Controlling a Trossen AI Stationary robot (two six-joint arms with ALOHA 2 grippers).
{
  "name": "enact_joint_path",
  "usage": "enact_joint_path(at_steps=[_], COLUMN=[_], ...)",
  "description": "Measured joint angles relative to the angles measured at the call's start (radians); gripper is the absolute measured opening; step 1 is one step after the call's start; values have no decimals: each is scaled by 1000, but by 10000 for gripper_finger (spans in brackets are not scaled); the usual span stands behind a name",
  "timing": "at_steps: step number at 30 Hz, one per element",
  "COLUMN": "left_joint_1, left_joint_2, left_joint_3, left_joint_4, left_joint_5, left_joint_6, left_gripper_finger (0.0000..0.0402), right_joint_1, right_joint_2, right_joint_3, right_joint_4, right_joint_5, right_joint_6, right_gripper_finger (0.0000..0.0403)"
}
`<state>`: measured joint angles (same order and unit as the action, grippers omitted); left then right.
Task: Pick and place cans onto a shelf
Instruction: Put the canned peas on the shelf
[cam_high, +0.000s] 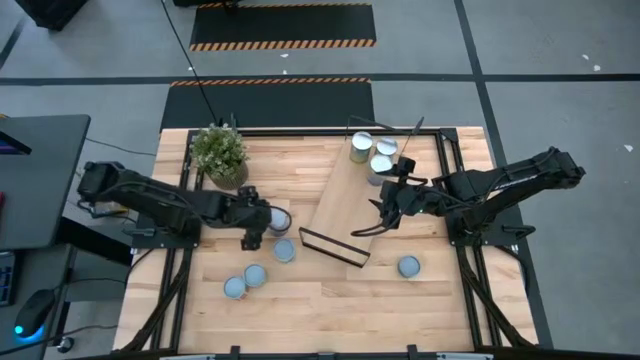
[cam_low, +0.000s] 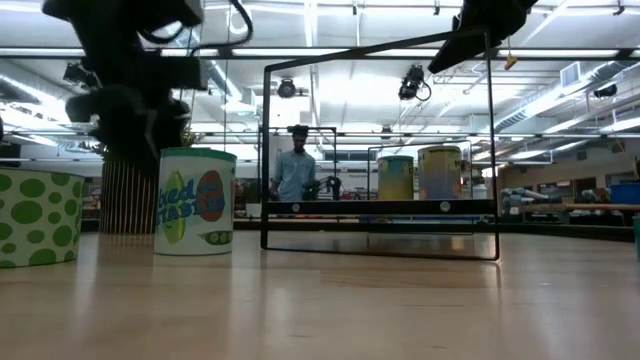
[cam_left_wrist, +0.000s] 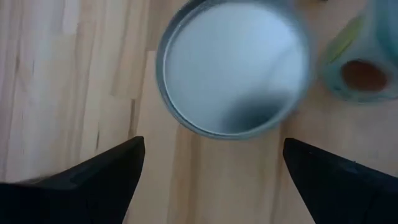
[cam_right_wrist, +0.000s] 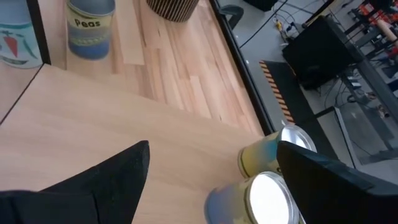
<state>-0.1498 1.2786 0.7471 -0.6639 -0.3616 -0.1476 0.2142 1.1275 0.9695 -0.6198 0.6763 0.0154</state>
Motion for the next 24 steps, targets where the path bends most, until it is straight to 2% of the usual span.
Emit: enact_joint_path(at_steps=[2,6,10,24], left_joint_1=[22,76,120,145], left_joint_2=[31,79,103,118], left_joint_3=[-1,-1,0,0], left_joint_4=[40,116,149,270], left_joint_5=[7,107,151,180], left_joint_6=[29,84,108,86], left_gripper_finger=[389,389,389,388], right_joint_1=[0,0,0,0], right_joint_2=[0,0,0,0], right_joint_3=[0,0,0,1], right_joint_4=[-1,6,5,6], right_joint_5=[-10,-14,-15,-15], right_joint_6=[0,-11,-11,-11], right_gripper_finger=[358,358,358,358])
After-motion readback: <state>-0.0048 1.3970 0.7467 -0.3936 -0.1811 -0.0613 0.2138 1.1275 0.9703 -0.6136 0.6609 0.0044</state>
